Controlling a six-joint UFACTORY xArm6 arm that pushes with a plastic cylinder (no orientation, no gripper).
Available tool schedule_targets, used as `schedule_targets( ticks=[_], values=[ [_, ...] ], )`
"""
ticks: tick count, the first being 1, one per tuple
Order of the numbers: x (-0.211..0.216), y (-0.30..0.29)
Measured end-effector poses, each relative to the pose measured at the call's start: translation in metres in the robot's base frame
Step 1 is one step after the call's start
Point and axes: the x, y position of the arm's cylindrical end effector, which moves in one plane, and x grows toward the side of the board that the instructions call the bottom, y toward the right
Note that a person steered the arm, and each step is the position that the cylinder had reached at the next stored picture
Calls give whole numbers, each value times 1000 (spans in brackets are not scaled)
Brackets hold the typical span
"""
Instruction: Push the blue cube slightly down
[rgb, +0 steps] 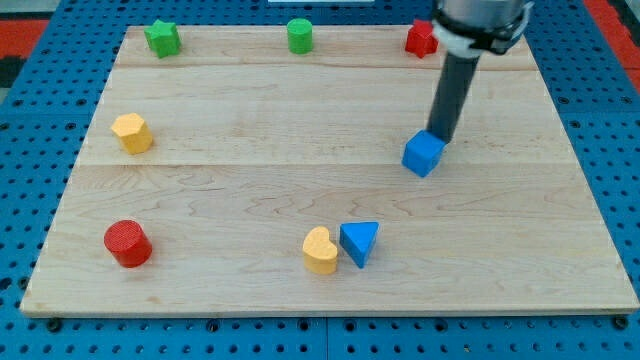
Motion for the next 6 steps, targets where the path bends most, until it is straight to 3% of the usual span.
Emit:
schedule_targets(
  ticks=[2, 3, 5, 6],
  values=[
    [54, -88],
    [58, -88],
    [48, -25],
    [72, -41]
  ],
)
